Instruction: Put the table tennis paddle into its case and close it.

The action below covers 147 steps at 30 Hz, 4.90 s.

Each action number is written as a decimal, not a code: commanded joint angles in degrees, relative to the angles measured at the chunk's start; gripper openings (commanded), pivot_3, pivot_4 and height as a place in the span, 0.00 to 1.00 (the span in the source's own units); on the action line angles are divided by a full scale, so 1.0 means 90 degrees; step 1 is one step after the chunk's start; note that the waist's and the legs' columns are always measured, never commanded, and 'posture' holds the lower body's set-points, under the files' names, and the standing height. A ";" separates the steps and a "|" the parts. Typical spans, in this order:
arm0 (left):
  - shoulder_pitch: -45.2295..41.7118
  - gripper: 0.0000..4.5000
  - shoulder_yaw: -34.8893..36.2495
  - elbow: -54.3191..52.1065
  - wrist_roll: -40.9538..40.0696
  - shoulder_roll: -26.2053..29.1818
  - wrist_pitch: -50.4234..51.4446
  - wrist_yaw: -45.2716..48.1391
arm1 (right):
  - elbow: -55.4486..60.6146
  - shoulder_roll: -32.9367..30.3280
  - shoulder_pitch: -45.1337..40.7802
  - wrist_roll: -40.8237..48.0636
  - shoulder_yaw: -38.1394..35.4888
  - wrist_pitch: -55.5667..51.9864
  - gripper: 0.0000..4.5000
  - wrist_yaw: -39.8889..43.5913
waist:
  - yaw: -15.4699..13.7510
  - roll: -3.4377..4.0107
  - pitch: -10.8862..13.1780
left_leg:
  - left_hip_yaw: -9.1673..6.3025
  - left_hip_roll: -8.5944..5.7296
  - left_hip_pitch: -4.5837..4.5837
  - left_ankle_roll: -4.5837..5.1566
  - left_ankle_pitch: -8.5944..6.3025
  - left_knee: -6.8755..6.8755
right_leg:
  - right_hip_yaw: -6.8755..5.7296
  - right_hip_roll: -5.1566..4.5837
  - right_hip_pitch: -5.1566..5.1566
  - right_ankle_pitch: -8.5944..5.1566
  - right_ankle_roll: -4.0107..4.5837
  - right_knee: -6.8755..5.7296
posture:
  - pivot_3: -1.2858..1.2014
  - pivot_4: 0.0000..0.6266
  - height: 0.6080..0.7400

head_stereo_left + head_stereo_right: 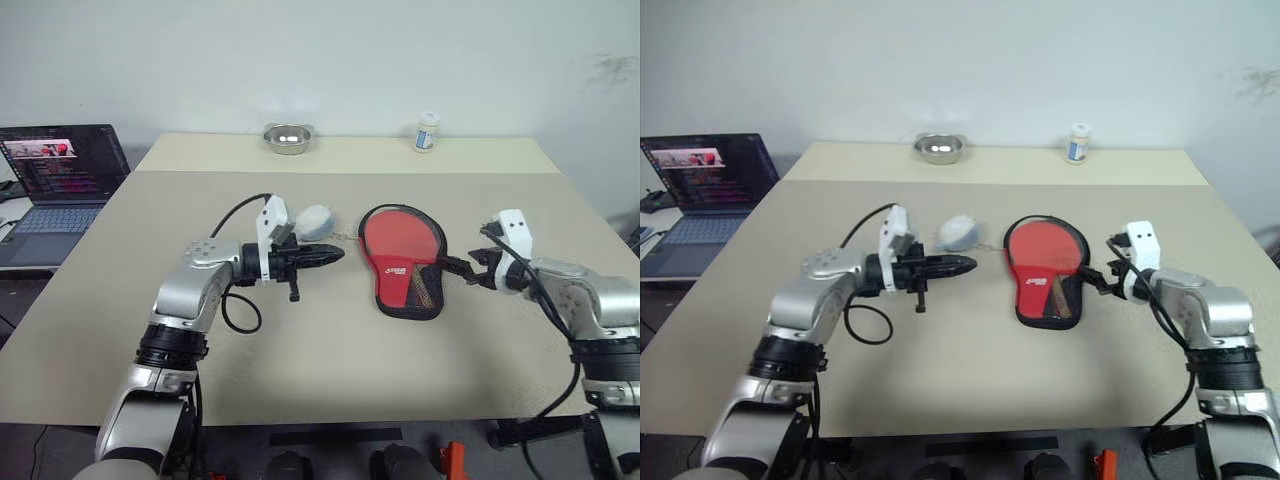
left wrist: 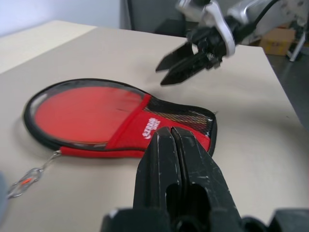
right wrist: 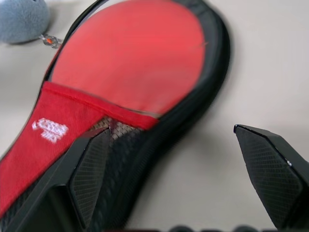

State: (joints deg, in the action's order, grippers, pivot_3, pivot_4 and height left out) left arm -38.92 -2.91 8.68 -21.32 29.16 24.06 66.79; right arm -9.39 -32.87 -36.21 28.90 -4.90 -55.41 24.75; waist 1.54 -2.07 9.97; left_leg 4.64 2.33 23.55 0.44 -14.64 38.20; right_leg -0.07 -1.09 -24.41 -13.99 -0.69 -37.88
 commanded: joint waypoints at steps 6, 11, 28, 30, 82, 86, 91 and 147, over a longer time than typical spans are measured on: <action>-0.0001 0.01 0.0107 -0.0338 -0.0133 0.0118 0.0068 -0.0108 | -0.0594 0.0347 -0.0190 -0.0615 0.0342 0.0475 1.00 0.0142 | 0.0002 0.0000 0.0000 | 0.0001 -0.0004 0.0001 0.0000 0.0000 -0.0001 | 0.0001 -0.0002 0.0000 0.0000 0.0001 -0.0001 | 0.52 0.24 1.00; -0.0042 0.01 0.0068 -0.0309 -0.0097 0.0157 0.0053 -0.0114 | -0.0923 0.0482 -0.0159 -0.0854 0.0456 0.0603 1.00 0.0299 | 0.0010 0.0001 -0.0001 | 0.0004 0.0000 -0.0011 0.0000 0.0000 0.0000 | 0.0003 -0.0002 0.0002 0.0000 0.0001 -0.0010 | 0.52 0.24 1.00; 0.0324 0.00 -0.0087 -0.0383 0.0101 0.0473 -0.0179 0.0090 | -0.1734 0.1248 -0.0674 -0.0858 0.0240 0.0145 0.19 0.0777 | 0.0138 -0.0002 -0.0008 | 0.0043 0.0021 -0.0077 -0.0002 0.0001 -0.0008 | 0.0046 0.0009 0.0033 0.0001 0.0003 -0.0032 | 0.52 0.24 1.00; 0.0525 0.00 -0.0099 -0.0478 0.0040 0.0686 -0.0200 0.0351 | -0.1380 0.1396 -0.0652 -0.0654 0.0162 -0.0160 0.07 0.0838 | 0.0162 -0.0001 -0.0008 | 0.0045 0.0022 -0.0078 -0.0002 0.0001 -0.0010 | 0.0047 0.0009 0.0032 0.0002 0.0003 -0.0032 | 0.52 0.24 1.00; 0.1199 0.00 -0.0451 -0.1201 -0.0521 0.1480 -0.0223 0.1529 | 0.5256 0.3239 0.3001 0.1027 -0.1164 -0.4101 0.11 -0.1197 | 0.0034 -0.0005 -0.0007 | 0.0042 0.0012 -0.0059 -0.0008 -0.0001 -0.0019 | 0.0044 0.0004 -0.0015 -0.0045 0.0013 -0.0078 | 0.52 0.24 1.00; 0.1191 0.00 -0.0427 -0.1223 -0.0501 0.1382 -0.0223 0.1413 | 0.5529 0.2378 0.2962 0.1116 -0.0856 -0.4069 0.37 -0.0954 | 0.0033 -0.0004 -0.0007 | 0.0043 0.0010 -0.0058 -0.0008 -0.0001 -0.0019 | 0.0046 0.0002 -0.0011 -0.0045 0.0013 -0.0073 | 0.52 0.24 1.00; 0.1172 0.00 -0.0391 -0.1275 -0.0444 0.1205 -0.0231 0.1113 | 0.5796 0.0934 0.2796 0.1246 -0.0191 -0.3565 0.71 -0.0304 | 0.0031 -0.0006 -0.0007 | 0.0035 0.0012 -0.0062 -0.0008 -0.0001 -0.0019 | 0.0039 0.0003 0.0000 -0.0046 0.0012 -0.0063 | 0.52 0.24 1.00; -0.0815 0.65 -0.0223 0.4079 0.1538 0.0536 -0.1810 -0.0037 | 0.1854 0.1694 0.0798 -0.1864 0.2973 0.1423 1.00 0.0927 | 0.0014 -0.0020 -0.0007 | 0.0005 0.0020 -0.0054 -0.0008 -0.0001 -0.0017 | -0.0042 -0.0003 0.0027 -0.0022 0.0038 -0.0024 | 0.52 0.24 1.00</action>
State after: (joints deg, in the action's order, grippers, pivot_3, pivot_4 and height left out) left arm -46.15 -5.14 45.39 -7.65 34.29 7.53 65.57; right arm 7.75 -17.74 -28.75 13.27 22.64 -42.88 34.16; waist 1.67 -2.25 9.91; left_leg 4.68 2.51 23.06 0.37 -14.65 38.05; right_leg -0.45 -1.12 -24.16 -14.19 -0.35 -38.10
